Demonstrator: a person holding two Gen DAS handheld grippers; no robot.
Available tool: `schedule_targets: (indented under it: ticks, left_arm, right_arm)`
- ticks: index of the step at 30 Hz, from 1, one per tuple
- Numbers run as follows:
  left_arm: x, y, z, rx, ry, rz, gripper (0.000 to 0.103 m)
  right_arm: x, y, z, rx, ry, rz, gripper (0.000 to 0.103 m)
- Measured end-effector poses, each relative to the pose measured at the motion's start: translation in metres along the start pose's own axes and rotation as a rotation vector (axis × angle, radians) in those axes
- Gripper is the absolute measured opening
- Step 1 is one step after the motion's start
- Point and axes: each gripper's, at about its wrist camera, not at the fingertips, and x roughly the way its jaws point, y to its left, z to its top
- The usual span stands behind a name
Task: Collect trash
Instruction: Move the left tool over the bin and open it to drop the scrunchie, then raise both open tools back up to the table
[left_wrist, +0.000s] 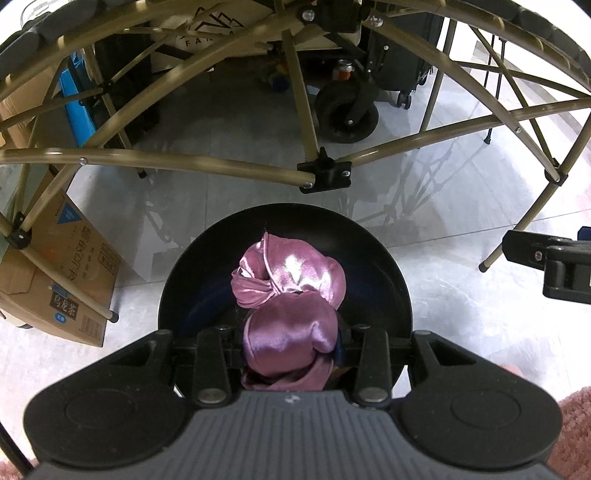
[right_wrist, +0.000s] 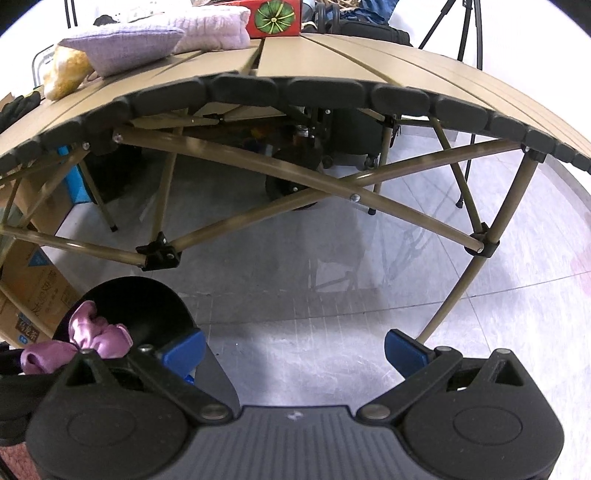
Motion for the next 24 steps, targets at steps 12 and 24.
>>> schedule_targets:
  ticks: [12, 24]
  left_arm:
    - [-0.0034, 0.0053, 0.0026, -0.033, -0.023, 0.065, 0.103]
    - [-0.0023, 0.0003, -0.001, -0.005, 0.008, 0.05, 0.103]
  right_arm:
    - [0.0031, 0.003, -0.0011, -0.002, 0.008, 0.006, 0.103]
    - [0.0043, 0.0076, -0.0011, -0.014, 0.007, 0.013, 0.103]
